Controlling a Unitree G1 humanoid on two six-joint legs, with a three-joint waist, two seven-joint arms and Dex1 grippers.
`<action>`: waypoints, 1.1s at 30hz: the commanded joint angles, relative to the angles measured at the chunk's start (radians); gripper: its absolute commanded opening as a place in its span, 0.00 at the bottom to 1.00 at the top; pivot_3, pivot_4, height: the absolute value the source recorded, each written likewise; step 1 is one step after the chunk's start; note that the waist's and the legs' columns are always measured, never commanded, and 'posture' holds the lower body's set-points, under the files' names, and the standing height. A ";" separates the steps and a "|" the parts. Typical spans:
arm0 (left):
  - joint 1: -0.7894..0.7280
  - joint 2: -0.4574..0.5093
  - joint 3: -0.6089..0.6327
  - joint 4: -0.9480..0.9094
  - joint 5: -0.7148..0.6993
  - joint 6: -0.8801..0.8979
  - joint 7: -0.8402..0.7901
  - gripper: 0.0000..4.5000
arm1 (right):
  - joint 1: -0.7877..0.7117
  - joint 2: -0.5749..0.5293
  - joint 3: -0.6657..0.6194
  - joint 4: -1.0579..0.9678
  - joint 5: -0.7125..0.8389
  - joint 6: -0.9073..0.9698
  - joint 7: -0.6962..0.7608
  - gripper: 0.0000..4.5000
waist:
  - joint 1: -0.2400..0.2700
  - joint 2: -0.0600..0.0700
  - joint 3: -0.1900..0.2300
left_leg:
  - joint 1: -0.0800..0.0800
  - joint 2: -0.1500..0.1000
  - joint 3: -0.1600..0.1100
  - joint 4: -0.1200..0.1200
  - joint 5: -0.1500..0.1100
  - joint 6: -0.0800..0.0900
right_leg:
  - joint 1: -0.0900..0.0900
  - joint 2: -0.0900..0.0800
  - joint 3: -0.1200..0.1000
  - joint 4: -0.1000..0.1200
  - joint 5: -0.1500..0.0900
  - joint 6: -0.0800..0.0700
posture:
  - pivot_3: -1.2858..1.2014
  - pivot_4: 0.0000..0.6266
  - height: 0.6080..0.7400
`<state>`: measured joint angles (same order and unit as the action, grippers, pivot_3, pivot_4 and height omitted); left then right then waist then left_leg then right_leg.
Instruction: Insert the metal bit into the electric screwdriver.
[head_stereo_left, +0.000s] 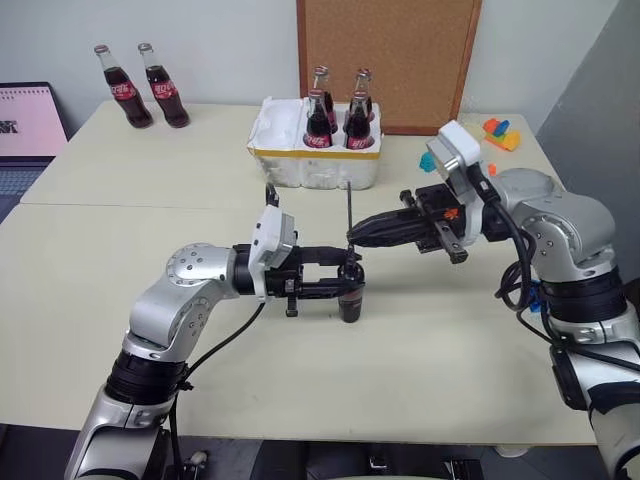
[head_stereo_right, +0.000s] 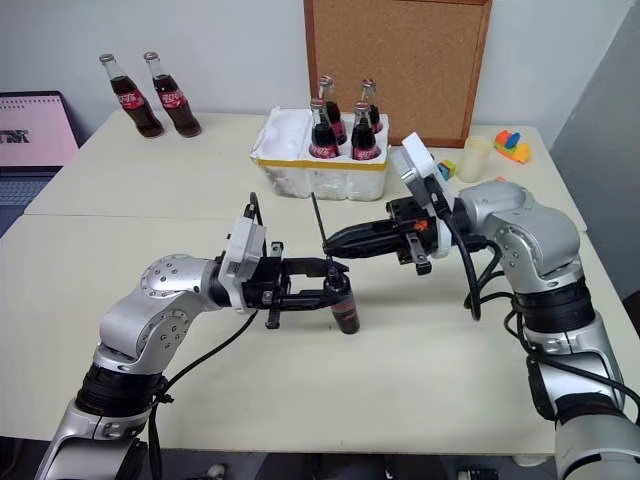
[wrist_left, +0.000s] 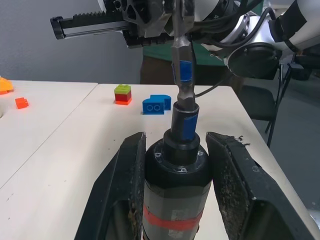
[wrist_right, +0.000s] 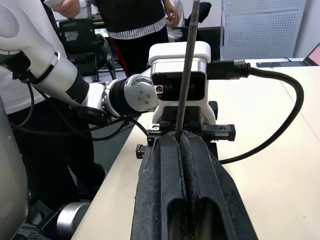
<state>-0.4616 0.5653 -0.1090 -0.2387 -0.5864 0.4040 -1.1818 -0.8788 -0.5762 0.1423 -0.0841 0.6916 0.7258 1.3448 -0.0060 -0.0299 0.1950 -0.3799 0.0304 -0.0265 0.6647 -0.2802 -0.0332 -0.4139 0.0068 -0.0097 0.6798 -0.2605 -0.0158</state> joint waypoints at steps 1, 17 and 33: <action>0.019 0.016 -0.011 0.005 0.003 -0.004 -0.036 0.34 | 0.005 -0.016 0.002 -0.023 0.005 0.001 0.028 0.00 | 0.000 0.000 0.000 | 0.000 0.000 0.000 0.000 0.000 0.000 | 0.000 0.000 0.000 0.000 0.000 0.000 | 0.52 0.24 1.00; -0.001 0.013 -0.016 -0.010 -0.001 0.021 -0.024 0.34 | -0.112 -0.016 0.110 0.012 -0.119 -0.124 0.146 0.00 | 0.000 0.000 0.000 | 0.000 0.000 0.000 0.000 0.000 0.000 | 0.000 0.000 0.000 0.000 0.000 0.000 | 0.52 0.24 1.00; -0.021 0.003 -0.019 -0.004 0.007 0.031 -0.019 0.34 | -0.105 -0.048 0.088 0.032 -0.149 -0.131 0.131 0.09 | 0.000 0.000 0.000 | 0.000 0.000 0.000 0.000 0.000 0.000 | 0.000 0.000 0.000 0.000 0.000 0.000 | 0.52 0.24 1.00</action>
<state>-0.4844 0.5675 -0.1108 -0.2362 -0.5821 0.4287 -1.1895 -0.9884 -0.6124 0.2565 -0.0362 0.5463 0.5966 1.4798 -0.0057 -0.0299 0.1951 -0.3801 0.0305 -0.0266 0.6649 -0.2802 -0.0332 -0.4139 0.0066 -0.0097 0.6796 -0.2605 -0.0159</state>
